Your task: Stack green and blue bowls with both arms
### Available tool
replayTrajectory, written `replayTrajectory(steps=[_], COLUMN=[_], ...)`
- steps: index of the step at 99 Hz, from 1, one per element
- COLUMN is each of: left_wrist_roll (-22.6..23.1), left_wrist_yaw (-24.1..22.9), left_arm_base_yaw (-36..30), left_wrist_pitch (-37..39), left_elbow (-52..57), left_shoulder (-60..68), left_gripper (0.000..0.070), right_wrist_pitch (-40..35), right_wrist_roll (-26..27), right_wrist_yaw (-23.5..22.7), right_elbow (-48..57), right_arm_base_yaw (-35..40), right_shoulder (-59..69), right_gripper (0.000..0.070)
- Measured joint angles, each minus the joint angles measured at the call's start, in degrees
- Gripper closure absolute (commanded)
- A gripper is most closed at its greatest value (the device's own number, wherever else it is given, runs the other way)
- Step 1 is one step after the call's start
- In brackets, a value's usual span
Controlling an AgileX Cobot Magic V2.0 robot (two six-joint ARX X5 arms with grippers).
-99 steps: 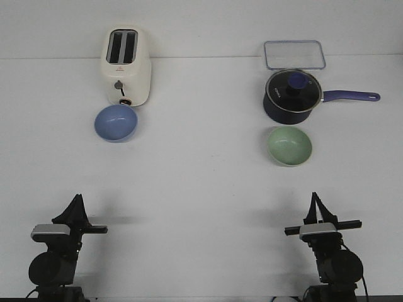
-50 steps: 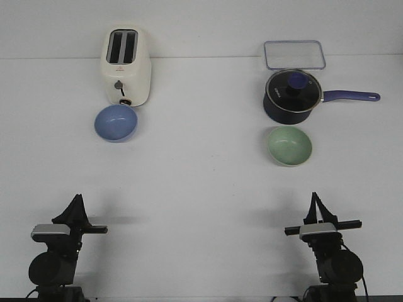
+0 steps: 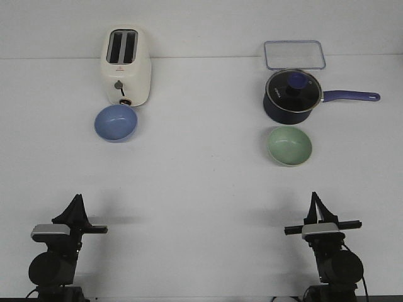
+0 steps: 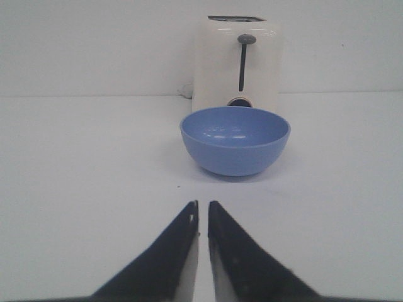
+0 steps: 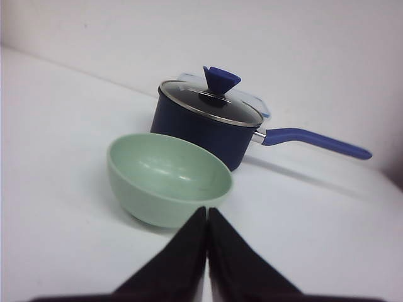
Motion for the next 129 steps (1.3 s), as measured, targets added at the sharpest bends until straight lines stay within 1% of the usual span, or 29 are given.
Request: replayTrajectory(steps=[7,19,28,40,55,60,64,69,77,81,84,87,93,111,129], left_wrist_roll=[0.0,0.0,0.0,0.0,0.0,0.0,0.0,0.0,0.0,0.0,0.0,0.0,0.0,0.0,0.0], left_wrist_yaw=[0.0,0.0,0.0,0.0,0.0,0.0,0.0,0.0,0.0,0.02,0.0,0.0,0.0,0.0,0.0], left_arm_base_yaw=[0.0,0.0,0.0,0.0,0.0,0.0,0.0,0.0,0.0,0.0,0.0,0.0,0.0,0.0,0.0], left_wrist_pitch=[-0.02,0.0,0.0,0.0,-0.02,0.0,0.0,-0.02,0.0,0.0,0.0,0.0,0.0,0.0,0.0], left_elbow=[0.0,0.0,0.0,0.0,0.0,0.0,0.0,0.0,0.0,0.0,0.0,0.0,0.0,0.0,0.0], left_shoulder=[0.0,0.0,0.0,0.0,0.0,0.0,0.0,0.0,0.0,0.0,0.0,0.0,0.0,0.0,0.0], left_gripper=[0.0685,0.0685,0.0685,0.0685,0.0685,0.0685,0.0685,0.0685,0.0685,0.0685,0.0685,0.0685,0.0685,0.0685,0.0685], right_wrist_pitch=[0.46,1.79,-0.81,-5.88,-12.02,-14.19,-15.69,-17.53,-19.61,-20.5,-21.14,-21.66,-23.12,-24.04,-25.0], right_wrist_roll=[5.2,16.04,22.82,28.65,33.03,33.57,33.62,33.55,33.03,32.59,32.09,31.56,30.42,26.86,24.06], right_wrist_yaw=[0.11,1.84,2.01,2.1,2.14,1.9,1.46,0.13,-2.51,-2.97,-3.06,-3.06,-3.48,-4.33,-4.33], right_elbow=[0.0,0.02,1.22,6.67,16.28,20.0,23.02,26.95,33.09,36.11,38.25,40.28,44.11,53.92,60.96], right_arm_base_yaw=[0.0,0.0,0.0,0.0,-0.13,-0.52,-0.96,-1.53,-2.47,-2.89,-3.17,-3.41,-3.98,-5.99,-7.65], right_shoulder=[0.0,0.0,0.22,4.04,14.53,19.34,23.41,28.57,37.0,41.2,44.26,47.41,53.13,68.52,82.09], right_gripper=[0.07,0.07,0.07,0.07,0.07,0.0697,0.0659,0.0568,0.0397,0.0309,0.0262,0.0236,0.0211,0.021,0.021])
